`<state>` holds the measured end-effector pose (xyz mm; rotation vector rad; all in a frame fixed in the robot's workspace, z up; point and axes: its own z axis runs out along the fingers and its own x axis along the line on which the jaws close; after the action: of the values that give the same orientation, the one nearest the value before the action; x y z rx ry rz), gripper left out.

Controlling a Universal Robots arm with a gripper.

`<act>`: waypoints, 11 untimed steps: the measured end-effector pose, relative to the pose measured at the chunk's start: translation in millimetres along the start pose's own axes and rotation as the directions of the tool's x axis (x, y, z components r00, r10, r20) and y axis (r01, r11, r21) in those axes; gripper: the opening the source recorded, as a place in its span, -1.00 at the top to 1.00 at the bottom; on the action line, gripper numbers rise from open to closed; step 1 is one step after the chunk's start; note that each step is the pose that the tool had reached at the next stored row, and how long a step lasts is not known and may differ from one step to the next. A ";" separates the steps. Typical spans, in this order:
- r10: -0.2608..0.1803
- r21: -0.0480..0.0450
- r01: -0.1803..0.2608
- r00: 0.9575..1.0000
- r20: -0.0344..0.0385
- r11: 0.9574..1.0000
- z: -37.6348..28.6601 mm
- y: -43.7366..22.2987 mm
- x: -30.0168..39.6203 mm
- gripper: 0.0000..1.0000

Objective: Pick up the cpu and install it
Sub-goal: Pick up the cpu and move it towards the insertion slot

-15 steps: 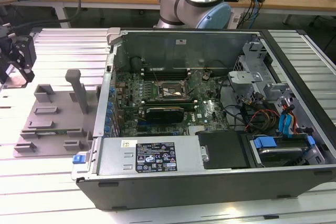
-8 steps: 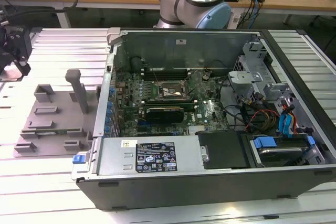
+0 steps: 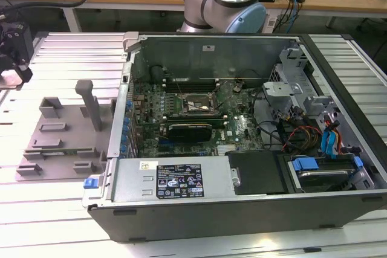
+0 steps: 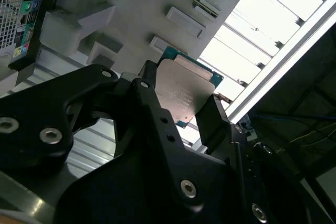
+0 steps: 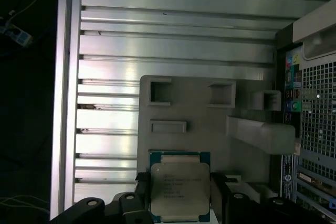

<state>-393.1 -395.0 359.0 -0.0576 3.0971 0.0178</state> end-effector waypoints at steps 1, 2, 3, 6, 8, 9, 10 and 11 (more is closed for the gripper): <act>0.000 0.000 0.000 1.000 0.000 1.000 -0.5 0.0 0.0 -0.09; -0.001 -0.001 0.001 1.000 0.000 1.000 -1.1 0.1 0.0 -0.09; -0.001 -0.001 0.001 1.000 0.000 1.000 -1.6 0.0 -0.1 -0.09; -0.002 -0.002 0.002 1.000 0.000 1.000 -4.5 0.0 -0.2 -0.09; -0.003 -0.002 0.003 1.000 0.001 1.000 -6.1 0.1 -0.3 -0.09; -0.003 -0.002 0.003 1.000 0.001 1.000 -6.6 0.1 -0.3 -0.09; -0.003 -0.002 0.003 1.000 0.001 1.000 -7.2 0.1 -0.3 -0.09; -0.004 -0.002 0.004 1.000 0.001 1.000 -8.0 0.1 -0.4 -0.09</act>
<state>-393.0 -395.0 367.1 -0.0632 3.0960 0.0205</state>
